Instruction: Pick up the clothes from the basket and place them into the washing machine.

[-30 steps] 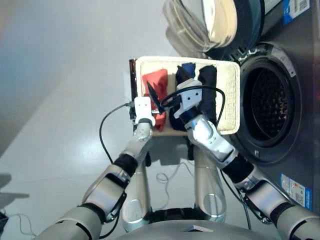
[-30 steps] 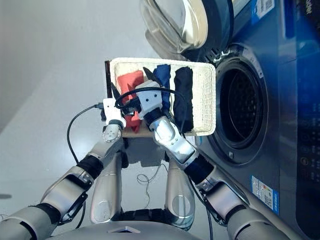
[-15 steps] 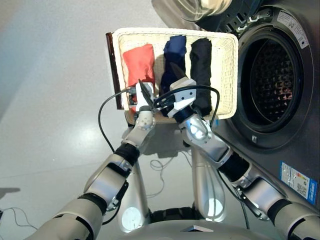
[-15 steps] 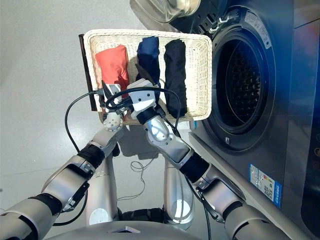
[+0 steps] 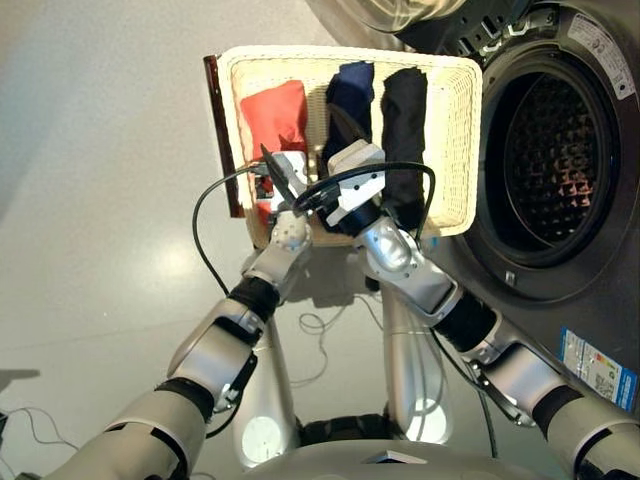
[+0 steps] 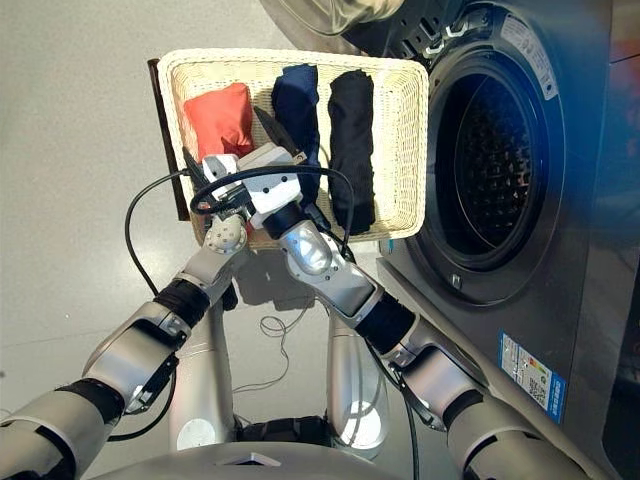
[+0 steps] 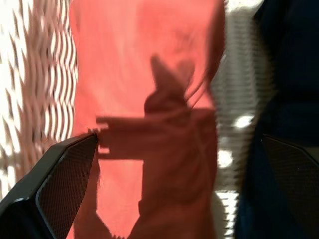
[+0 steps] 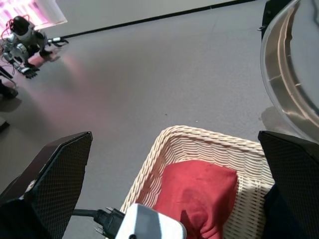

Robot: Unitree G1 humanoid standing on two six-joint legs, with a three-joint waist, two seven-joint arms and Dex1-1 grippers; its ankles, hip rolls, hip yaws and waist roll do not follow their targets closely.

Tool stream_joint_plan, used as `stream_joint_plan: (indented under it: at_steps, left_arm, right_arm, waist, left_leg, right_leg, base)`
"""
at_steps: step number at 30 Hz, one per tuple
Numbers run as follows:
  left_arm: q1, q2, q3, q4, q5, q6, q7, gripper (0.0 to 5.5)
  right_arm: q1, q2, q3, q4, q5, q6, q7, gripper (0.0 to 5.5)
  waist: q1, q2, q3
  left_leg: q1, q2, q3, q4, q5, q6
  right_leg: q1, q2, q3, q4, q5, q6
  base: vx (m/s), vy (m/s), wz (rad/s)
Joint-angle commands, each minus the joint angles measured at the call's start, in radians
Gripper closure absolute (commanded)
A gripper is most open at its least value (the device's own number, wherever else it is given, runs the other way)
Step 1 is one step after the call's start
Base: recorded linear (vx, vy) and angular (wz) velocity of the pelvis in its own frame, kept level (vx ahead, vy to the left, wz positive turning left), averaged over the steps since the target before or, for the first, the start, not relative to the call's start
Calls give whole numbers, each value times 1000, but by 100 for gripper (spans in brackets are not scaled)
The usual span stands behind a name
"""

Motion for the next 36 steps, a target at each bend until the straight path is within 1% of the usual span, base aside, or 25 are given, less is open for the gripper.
stream_joint_plan:
  at_steps: [1, 6, 10, 11, 16, 24, 25, 26, 27, 29, 31, 33, 36]
  left_arm:
    - [-73, -17, 5, 54, -43, -51, 23, 0]
    - [-107, 0, 11, 100, -75, -41, 13, 0]
    - [-137, 3, 10, 125, -77, -32, 6, 0]
    - [-128, -1, 7, 134, -79, -29, 3, 0]
    - [-149, 6, 9, 161, -89, -24, -7, 0]
    - [-152, -2, 1, 178, -98, -18, -23, 0]
    - [-150, -2, 0, 177, -100, -18, -22, 332]
    - [-150, -1, 2, 178, -104, -18, -23, 481]
    - [-147, 3, 4, 175, -104, -18, -25, 550]
    - [-145, 14, 5, 170, -96, -14, -34, 550]
    - [-134, 21, 5, 154, -92, -18, -36, 550]
    - [-117, 34, 4, 122, -83, -24, -37, 550]
    - [-68, 67, 12, 21, -67, -39, -31, 550]
  right_arm:
    - [-37, 48, 13, -142, 24, -86, 4, 0]
    - [-36, 38, 11, -164, 46, -94, 2, 0]
    - [-34, 30, 5, -174, 58, -96, 2, 0]
    - [-20, 31, 8, -175, 61, -97, 4, 0]
    - [-31, 30, 16, -176, 94, -96, 26, 0]
    - [-14, 13, 20, -172, 180, -95, 67, 0]
    - [-13, 12, 21, -168, 185, -93, 67, 0]
    - [-11, 12, 22, -157, 198, -90, 68, 0]
    - [-12, 8, 21, -156, 201, -88, 69, 0]
    - [-17, -8, 25, -149, 206, -76, 90, 0]
    - [-16, -33, 12, -155, 197, -71, 98, 0]
    - [17, -55, -16, -148, 226, -73, 92, 0]
    - [70, -102, -73, -164, 209, -70, 78, 0]
  waist:
    - [-5, -22, -12]
    - [-11, -32, -12]
    - [-18, -33, -12]
    - [-18, -32, -12]
    - [-18, -35, -12]
    - [-21, -29, -12]
    - [-21, -29, -12]
    - [-21, -30, -12]
    - [-21, -31, -12]
    - [-20, -35, -12]
    - [-21, -38, -12]
    - [-20, -40, -12]
    - [-19, -44, -12]
  left_leg:
    - [-15, 0, 10, 135, -141, 7]
    - [-50, 8, 20, 154, -146, 9]
    - [-71, 12, 21, 162, -146, 9]
    - [-46, 14, 18, 174, -184, 3]
    - [-58, 20, 24, 176, -183, 2]
    - [-60, 23, 23, 184, -183, -2]
    - [-59, 23, 23, 185, -183, -2]
    - [-56, 22, 24, 184, -183, -3]
    - [-54, 23, 24, 183, -182, -3]
    - [-49, 24, 27, 181, -182, -4]
    - [-42, 24, 28, 179, -182, -4]
    - [-34, 23, 28, 176, -181, -5]
    - [-20, 22, 31, 165, -180, -5]
  right_leg:
    - [-38, -12, 53, -24, 31, 68]
    - [-73, -3, 66, -24, 37, 71]
    - [-95, -6, 68, -19, 38, 75]
    - [-72, -8, 66, -3, 1, 81]
    - [-88, -5, 70, -8, 6, 87]
    - [-87, -9, 65, 0, 4, 85]
    - [-86, -8, 65, 0, 4, 84]
    - [-86, -7, 65, -1, 7, 84]
    - [-84, -7, 65, -2, 8, 84]
    - [-80, -4, 68, -5, 10, 85]
    - [-71, -3, 69, -10, 10, 84]
    - [-64, -4, 70, -14, 11, 85]
    - [-53, -3, 71, -23, 15, 87]
  base:
    - [0, 0, 0]
    - [0, 0, 0]
    - [19, 3, -59]
    - [92, 19, -52]
    - [19, 6, -8]
    - [0, 0, 0]
    - [0, 0, 0]
    - [0, 0, 0]
    - [0, 0, 0]
    - [0, 0, 0]
    - [0, 0, 0]
    - [0, 0, 0]
    - [0, 0, 0]
